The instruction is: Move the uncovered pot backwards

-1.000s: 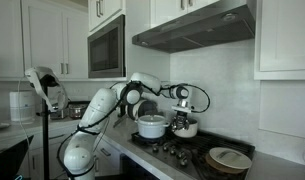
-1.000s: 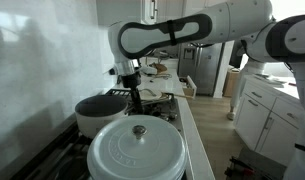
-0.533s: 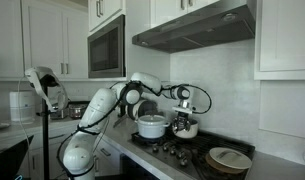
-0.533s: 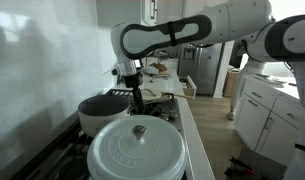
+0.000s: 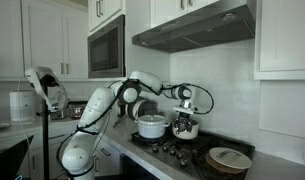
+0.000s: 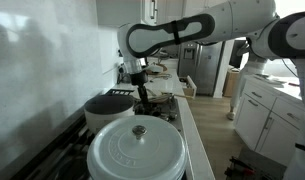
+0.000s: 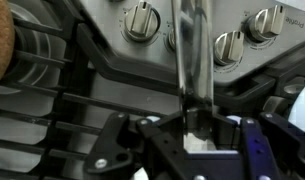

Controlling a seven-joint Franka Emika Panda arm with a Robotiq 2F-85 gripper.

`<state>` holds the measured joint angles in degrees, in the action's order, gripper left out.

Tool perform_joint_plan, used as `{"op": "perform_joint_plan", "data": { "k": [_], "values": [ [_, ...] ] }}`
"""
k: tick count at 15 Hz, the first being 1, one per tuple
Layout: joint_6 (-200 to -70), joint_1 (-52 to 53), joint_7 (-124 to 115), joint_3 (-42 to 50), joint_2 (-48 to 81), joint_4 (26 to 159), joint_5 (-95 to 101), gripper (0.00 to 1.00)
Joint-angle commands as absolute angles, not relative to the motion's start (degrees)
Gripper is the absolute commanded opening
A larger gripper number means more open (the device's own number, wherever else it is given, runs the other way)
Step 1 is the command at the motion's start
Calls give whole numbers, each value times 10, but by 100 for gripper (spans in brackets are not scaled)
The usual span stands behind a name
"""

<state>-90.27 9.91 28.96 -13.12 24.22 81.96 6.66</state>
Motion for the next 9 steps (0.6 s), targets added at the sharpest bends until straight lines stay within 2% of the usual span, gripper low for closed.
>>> {"op": "perform_joint_plan", "data": {
  "k": [1,9],
  "values": [
    [-897,94,278,-126,190,861,57,0],
    [-908,89,276,-125,149,918,52,0]
  ]
}}
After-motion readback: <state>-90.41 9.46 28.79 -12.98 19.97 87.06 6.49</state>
